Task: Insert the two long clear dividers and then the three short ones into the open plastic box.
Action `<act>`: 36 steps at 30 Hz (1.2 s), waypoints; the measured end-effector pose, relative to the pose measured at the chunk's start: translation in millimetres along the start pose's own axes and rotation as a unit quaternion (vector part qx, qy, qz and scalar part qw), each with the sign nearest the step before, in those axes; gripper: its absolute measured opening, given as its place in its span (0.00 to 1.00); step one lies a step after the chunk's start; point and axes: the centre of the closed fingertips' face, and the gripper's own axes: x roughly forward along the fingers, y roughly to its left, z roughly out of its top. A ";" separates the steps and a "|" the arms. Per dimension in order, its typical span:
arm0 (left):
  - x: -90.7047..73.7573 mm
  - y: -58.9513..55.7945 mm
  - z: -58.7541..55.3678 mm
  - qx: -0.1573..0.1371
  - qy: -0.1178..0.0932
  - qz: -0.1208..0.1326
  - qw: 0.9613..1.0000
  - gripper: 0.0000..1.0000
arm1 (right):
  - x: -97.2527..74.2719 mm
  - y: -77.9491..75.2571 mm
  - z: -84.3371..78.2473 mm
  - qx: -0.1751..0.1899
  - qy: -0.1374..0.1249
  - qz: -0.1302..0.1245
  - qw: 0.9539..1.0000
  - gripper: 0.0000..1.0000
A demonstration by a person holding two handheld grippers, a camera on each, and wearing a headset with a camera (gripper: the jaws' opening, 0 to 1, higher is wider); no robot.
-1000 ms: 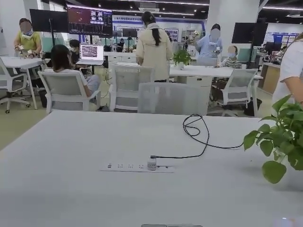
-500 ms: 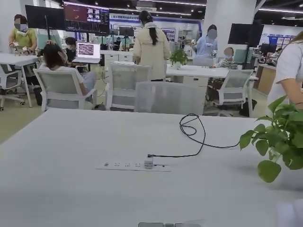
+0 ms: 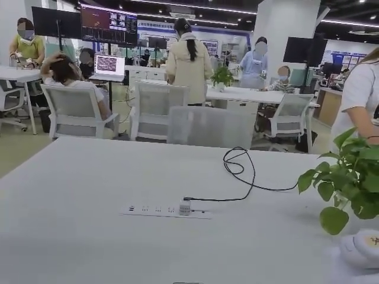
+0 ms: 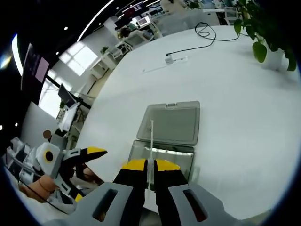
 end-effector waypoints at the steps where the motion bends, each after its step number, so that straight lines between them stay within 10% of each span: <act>1: -0.3 0.0 -1.6 0.004 0.002 -0.001 1.000 0.82 | 1.1 -0.5 -1.5 0.005 0.007 -0.002 1.000 0.07; 15: -1.3 -5.4 -24.7 0.051 0.023 -0.039 0.998 0.98 | 17.6 -12.3 -28.1 0.037 0.080 -0.044 0.995 0.07; 36: 3.7 -7.0 -34.4 0.055 0.022 -0.067 0.996 1.00 | 35.4 -27.7 -37.5 0.058 0.112 -0.081 0.989 0.07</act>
